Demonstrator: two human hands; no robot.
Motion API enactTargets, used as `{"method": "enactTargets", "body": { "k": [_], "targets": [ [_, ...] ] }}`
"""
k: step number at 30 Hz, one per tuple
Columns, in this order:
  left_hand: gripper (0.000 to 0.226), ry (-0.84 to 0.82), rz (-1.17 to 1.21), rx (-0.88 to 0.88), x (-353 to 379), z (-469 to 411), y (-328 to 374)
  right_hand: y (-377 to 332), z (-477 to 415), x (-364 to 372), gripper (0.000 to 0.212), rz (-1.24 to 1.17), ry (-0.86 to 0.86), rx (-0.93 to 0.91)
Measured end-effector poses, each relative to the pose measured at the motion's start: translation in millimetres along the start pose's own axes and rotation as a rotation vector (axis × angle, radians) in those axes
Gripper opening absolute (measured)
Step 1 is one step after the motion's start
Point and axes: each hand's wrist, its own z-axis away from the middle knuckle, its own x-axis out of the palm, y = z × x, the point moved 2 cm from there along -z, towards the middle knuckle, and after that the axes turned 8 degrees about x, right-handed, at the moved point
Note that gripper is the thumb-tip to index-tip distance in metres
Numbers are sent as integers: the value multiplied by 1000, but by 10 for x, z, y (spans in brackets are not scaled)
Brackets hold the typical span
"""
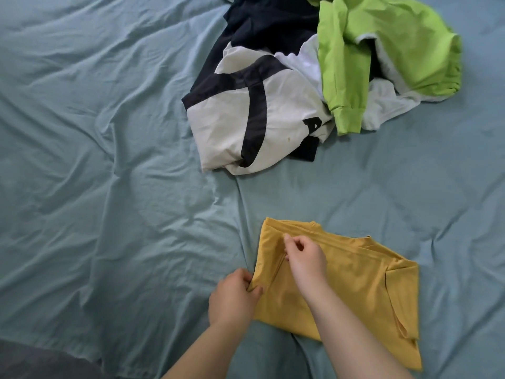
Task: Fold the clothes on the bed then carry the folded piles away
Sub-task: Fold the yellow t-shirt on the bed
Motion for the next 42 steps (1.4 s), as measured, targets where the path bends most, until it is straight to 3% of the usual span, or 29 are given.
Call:
{"method": "enactTargets", "body": {
  "k": [5,7,10,13,18,27,36,39,41,42],
  "targets": [
    [17,75,45,16,48,105,27,-18,118,330,38,296,-102,-46],
    [15,134,100,29,57,183,63,-77,98,381,24,345,-76,-60],
    [13,213,143,82,28,280,128,-170,99,365,6,55,-175,-7],
    [16,206,144,140,49,357,231,-70,120,126,5,-220,-235,80],
    [18,56,68,223,433,531,623,461,37,-552,4,-229,-155,163],
    [23,-80,39,364,1462,881,1398,1040,-257,-1624,6,-162,-20,68],
    [20,-101,-2,360,2000,870,1651,1323,-540,-1918,1,-141,34,85],
    [19,-178,-17,380,2014,847,1630,1323,-543,-1968,15,-190,1,143],
    [14,-160,-41,492,1863,774,1633,1294,-480,-2063,27,-143,168,51],
    [14,-87,-91,606,1745,705,1639,1268,-417,-2109,28,-59,304,-81]
  ]
}}
